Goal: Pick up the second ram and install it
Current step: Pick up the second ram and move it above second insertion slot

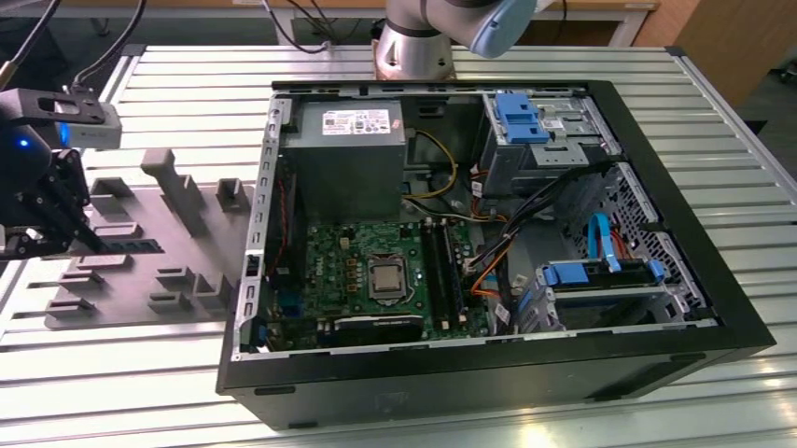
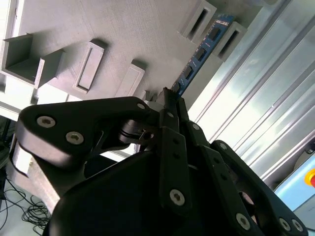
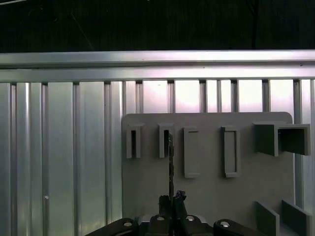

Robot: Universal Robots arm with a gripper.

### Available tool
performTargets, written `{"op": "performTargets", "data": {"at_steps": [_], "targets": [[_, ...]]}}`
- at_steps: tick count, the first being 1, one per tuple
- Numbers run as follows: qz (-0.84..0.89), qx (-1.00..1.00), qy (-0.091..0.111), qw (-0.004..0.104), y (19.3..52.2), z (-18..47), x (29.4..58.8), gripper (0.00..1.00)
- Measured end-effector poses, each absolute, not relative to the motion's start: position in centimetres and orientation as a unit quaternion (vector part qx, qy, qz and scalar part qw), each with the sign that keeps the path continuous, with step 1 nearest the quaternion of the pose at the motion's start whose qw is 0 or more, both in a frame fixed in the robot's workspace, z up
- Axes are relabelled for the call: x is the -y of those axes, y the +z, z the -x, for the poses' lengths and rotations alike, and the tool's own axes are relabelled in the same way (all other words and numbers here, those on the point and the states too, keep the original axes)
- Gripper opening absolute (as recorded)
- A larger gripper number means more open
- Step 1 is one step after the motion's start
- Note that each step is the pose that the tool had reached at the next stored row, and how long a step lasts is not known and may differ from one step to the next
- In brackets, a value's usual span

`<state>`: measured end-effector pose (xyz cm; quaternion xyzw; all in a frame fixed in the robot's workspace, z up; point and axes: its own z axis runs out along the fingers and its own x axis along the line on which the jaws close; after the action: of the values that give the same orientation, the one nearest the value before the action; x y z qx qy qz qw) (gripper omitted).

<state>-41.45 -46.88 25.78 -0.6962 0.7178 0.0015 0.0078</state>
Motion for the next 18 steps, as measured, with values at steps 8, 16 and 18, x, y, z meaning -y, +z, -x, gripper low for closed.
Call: {"op": "performTargets", "data": {"at_steps": [8, 16, 18], "targets": [[0.696, -0.718, 0.001, 0.008, 26.6, 41.5, 46.9, 0.14], [0.696, -0.718, 0.001, 0.008, 27.2, 41.5, 46.9, 0.14], [0.696, -0.718, 0.001, 0.008, 27.4, 41.5, 46.9, 0.14]]}}
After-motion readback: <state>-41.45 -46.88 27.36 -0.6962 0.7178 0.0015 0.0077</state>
